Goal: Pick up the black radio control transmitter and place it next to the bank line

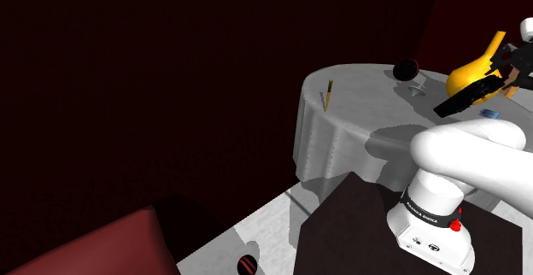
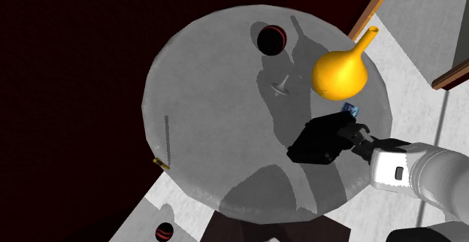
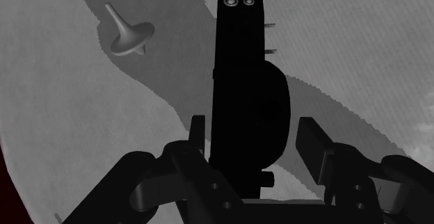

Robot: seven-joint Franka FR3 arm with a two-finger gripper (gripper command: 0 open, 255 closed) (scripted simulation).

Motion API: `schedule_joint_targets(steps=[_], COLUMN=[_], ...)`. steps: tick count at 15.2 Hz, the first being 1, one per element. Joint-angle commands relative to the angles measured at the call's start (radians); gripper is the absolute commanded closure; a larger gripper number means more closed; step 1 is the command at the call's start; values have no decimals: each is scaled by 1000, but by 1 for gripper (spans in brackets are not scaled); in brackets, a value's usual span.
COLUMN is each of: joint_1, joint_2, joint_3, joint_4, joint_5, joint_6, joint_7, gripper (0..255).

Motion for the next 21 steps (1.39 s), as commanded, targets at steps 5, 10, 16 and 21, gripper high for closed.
schedule_joint_targets(steps=[5,10,16,21], joint_1=[-41,-71,-72,-69], joint_2=[-36,-53,-52,-49], joint_3=[-68,-126,-126,-130], joint_4=[-70,-117,-117,-112], joint_5=[-59,-108,-107,-110], joint_6=[38,69,70,71], joint_7=[-8,-14,-15,-17], gripper=[255,255,255,0])
